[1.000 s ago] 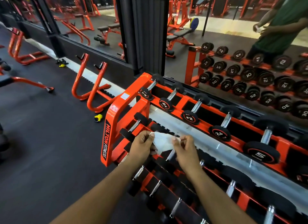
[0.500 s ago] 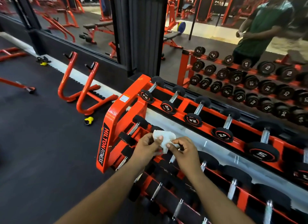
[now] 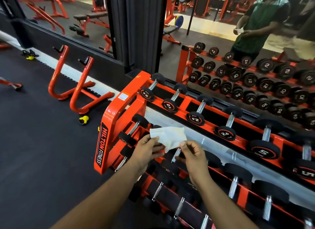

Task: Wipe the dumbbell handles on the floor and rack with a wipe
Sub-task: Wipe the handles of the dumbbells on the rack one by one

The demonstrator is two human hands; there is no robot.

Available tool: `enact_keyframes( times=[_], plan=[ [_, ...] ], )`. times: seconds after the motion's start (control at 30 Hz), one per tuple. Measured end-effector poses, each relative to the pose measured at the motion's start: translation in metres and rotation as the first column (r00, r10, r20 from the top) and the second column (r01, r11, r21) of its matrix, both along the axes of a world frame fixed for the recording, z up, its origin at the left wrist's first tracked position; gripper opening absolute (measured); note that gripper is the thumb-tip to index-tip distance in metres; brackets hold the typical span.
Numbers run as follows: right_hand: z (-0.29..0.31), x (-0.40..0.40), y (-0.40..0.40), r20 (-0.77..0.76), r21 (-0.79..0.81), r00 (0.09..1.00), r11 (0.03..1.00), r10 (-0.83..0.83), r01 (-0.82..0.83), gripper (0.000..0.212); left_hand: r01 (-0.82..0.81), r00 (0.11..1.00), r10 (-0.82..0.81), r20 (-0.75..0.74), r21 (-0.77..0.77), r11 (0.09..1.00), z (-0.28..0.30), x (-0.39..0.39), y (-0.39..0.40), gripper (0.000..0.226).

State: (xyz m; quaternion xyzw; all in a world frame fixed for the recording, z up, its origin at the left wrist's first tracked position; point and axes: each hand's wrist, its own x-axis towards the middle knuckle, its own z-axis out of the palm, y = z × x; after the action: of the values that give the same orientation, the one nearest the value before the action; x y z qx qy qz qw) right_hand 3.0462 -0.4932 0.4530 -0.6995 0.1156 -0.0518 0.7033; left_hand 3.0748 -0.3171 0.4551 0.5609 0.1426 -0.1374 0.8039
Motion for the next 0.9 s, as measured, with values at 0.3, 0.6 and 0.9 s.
enact_keyframes(
  times=[0.3, 0.6, 0.9],
  plan=[
    [0.007, 0.008, -0.035, 0.3, -0.55, 0.914, 0.832, 0.272, -0.067, 0.016, 0.101, 0.994, -0.092, -0.064, 0.171, 0.98, 0.013, 0.014, -0.039, 0.028],
    [-0.015, 0.012, -0.083, 0.119, -0.579, 0.932, 0.787, 0.341, -0.214, 0.022, 0.04, 0.999, -0.03, -0.043, 0.255, 0.966, 0.009, 0.032, -0.038, 0.018],
    [0.024, 0.028, -0.073, 0.139, -0.73, 0.95, 0.677, 0.279, -0.092, 0.056, 0.171, 0.926, -0.34, 0.164, 0.62, 0.766, 0.025, 0.037, -0.047, 0.019]
  ],
)
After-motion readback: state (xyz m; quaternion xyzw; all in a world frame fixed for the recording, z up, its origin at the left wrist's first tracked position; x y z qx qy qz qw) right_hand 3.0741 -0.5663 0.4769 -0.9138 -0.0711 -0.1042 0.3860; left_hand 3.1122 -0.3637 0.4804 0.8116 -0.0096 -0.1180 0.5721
